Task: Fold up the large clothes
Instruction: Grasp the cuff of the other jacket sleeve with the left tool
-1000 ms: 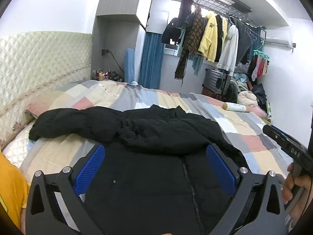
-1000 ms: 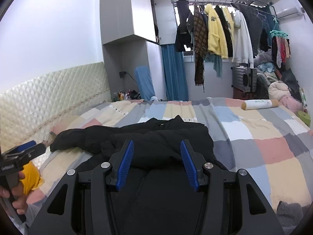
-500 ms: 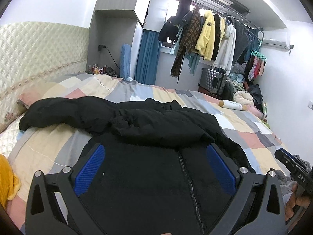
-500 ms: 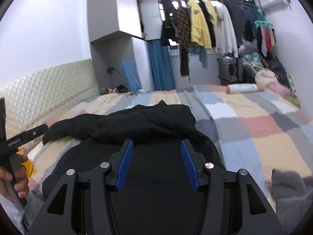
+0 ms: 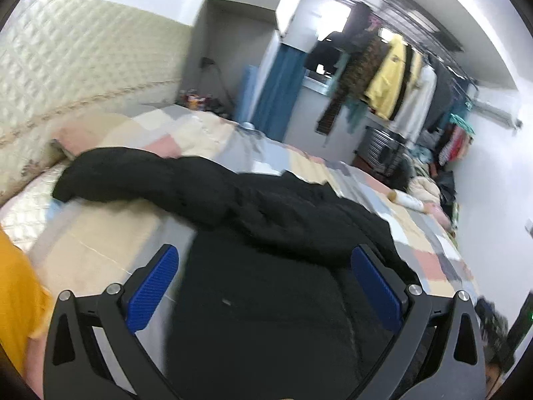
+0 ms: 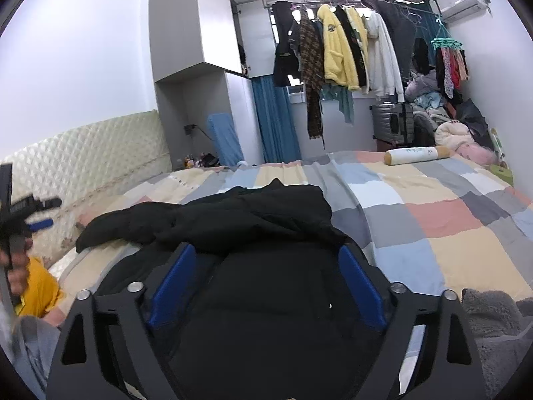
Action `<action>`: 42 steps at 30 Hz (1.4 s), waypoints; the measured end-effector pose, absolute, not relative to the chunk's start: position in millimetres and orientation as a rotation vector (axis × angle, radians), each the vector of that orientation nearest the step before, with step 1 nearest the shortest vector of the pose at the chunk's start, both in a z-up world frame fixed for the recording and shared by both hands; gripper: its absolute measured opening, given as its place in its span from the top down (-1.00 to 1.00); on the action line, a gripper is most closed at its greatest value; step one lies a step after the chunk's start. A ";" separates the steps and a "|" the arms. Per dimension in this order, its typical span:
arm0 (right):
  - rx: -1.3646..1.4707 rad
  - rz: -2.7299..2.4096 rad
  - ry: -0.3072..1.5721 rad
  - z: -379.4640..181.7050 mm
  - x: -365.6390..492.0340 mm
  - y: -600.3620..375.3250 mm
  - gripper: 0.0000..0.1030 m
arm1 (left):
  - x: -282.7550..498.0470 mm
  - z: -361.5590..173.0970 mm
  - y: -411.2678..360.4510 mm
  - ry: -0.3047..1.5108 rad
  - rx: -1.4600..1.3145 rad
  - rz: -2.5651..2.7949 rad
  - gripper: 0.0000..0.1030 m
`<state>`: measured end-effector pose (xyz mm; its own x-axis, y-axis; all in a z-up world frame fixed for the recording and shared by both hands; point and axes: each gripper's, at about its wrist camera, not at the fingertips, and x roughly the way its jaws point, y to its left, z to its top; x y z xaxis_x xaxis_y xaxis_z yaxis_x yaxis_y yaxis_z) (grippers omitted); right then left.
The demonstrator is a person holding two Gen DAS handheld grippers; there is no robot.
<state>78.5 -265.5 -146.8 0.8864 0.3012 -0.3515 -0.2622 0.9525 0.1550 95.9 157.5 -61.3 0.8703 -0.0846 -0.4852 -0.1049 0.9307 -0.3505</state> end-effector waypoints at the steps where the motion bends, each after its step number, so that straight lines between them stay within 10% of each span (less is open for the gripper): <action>1: 0.106 0.299 0.382 -147.3 78.5 -265.3 -0.81 | 99.6 -53.9 176.1 0.514 -0.379 0.040 -1.00; 25: 0.100 0.265 0.446 -156.3 104.7 -222.6 -0.98 | 215.7 -219.4 478.1 0.542 -1.026 0.241 -0.99; 42: 0.103 0.176 0.506 -161.0 146.7 -186.5 -0.98 | 238.8 -305.6 553.4 0.398 -1.289 0.329 -0.94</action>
<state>146.7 -186.5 -161.0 0.8600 0.1925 -0.4725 -0.1415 0.9798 0.1417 238.8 553.4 -305.6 0.8869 0.0150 -0.4616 -0.4505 0.2489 -0.8574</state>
